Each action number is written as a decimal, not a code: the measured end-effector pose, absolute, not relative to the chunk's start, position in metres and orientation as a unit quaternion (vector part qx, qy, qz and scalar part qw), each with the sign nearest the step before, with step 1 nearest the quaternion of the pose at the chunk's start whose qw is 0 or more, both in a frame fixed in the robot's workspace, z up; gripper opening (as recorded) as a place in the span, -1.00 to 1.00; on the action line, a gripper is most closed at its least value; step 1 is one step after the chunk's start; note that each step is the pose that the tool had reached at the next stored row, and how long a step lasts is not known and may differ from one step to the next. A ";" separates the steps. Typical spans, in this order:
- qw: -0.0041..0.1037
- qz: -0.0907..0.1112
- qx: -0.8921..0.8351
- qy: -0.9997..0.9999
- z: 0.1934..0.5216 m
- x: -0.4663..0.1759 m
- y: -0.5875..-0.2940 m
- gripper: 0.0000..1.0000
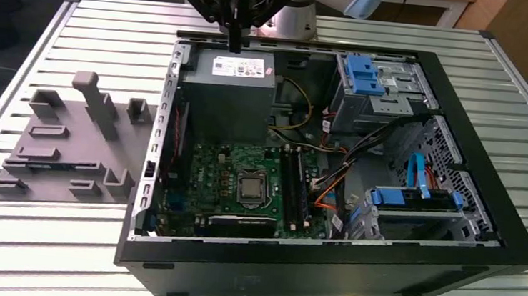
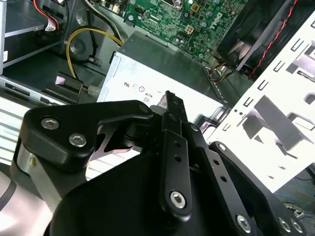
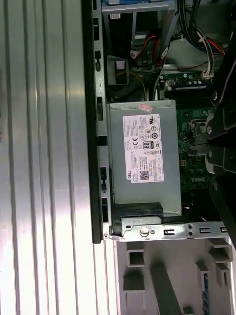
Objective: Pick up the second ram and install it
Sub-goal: 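Reach for the second ram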
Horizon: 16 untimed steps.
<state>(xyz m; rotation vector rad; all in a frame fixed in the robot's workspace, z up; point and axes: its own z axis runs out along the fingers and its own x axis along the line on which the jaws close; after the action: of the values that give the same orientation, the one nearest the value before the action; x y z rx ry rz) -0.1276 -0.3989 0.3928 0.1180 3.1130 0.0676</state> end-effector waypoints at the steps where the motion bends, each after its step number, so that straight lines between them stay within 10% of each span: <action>1: 0.013 0.022 0.038 0.999 0.393 -0.128 -0.399 -0.79; 16: 0.013 0.022 0.038 0.999 0.393 -0.131 -0.399 -0.79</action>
<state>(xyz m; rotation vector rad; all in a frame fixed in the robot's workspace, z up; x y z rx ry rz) -0.1315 -0.3989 0.3926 0.1180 3.1131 0.0676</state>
